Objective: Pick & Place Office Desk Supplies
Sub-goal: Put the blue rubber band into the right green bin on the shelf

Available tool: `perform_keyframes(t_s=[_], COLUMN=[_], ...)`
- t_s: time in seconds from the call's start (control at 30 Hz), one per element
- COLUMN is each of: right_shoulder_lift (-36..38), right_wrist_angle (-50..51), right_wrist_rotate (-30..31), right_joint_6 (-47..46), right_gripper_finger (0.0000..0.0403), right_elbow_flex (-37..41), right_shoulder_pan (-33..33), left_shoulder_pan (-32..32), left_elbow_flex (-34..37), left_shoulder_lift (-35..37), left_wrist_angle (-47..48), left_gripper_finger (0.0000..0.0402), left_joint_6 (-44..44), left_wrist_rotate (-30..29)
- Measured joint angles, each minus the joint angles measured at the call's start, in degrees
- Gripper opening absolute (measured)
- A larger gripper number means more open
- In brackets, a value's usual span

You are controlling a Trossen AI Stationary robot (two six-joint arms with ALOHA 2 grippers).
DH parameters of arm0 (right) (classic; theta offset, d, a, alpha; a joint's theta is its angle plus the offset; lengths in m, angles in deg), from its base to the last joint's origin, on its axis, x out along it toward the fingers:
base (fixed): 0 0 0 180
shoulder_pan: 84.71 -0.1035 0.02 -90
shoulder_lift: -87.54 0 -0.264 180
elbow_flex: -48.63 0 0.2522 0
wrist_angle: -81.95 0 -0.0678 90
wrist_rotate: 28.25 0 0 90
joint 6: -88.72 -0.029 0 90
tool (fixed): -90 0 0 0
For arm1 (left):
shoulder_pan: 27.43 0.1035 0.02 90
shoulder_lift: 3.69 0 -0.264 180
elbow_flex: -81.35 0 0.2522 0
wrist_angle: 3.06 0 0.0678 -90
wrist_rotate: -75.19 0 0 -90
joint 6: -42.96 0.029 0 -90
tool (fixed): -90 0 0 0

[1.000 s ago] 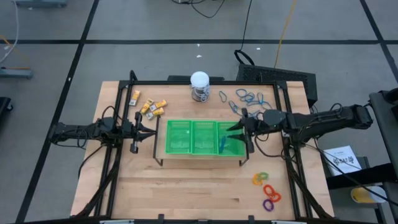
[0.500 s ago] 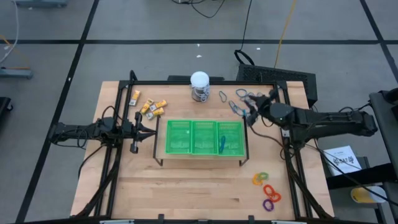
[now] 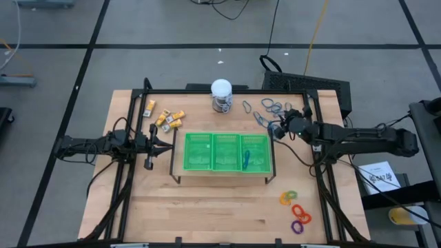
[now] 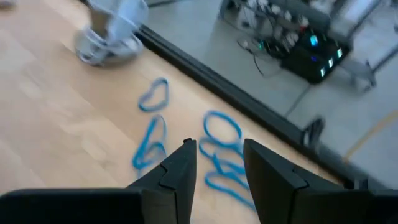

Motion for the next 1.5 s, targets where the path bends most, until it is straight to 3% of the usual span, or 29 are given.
perform_keyframes(t_s=[0.13,0.3,0.47,0.67,0.8,1.2,1.5], right_shoulder_lift=[-0.6,-3.4,-7.7,-13.2,-16.1,-25.6,-26.2], right_wrist_angle=[3.2,8.7,9.2,7.4,4.9,-1.2,-1.6], right_wrist_rotate=[-2.8,-12.7,-21.6,-23.9,-28.8,-28.4,-26.7], right_joint_6=[-6.0,-9.9,-7.9,-3.7,-2.3,1.0,0.8], right_gripper_finger=[0.0127,0.0148,0.0173,0.018,0.0177,0.0159,0.0132], right_elbow_flex=[1.2,-0.4,-0.5,-0.5,-0.5,-0.6,-0.6], right_shoulder_pan=[4.9,14.8,25.7,33.9,36.0,38.1,37.4], left_shoulder_pan=[0.0,0.0,0.0,0.0,0.0,0.0,0.0], left_elbow_flex=[0.0,0.0,0.0,0.0,0.0,0.0,0.0], left_shoulder_lift=[0.0,0.0,0.0,0.0,0.0,0.0,0.0], left_wrist_angle=[0.0,0.0,0.0,0.0,0.0,0.0,0.0], left_gripper_finger=[0.0045,0.0045,0.0045,0.0045,0.0045,0.0045,0.0045], left_joint_6=[0.0,0.0,0.0,0.0,0.0,0.0,0.0], left_wrist_rotate=[0.0,0.0,0.0,0.0,0.0,0.0,0.0])
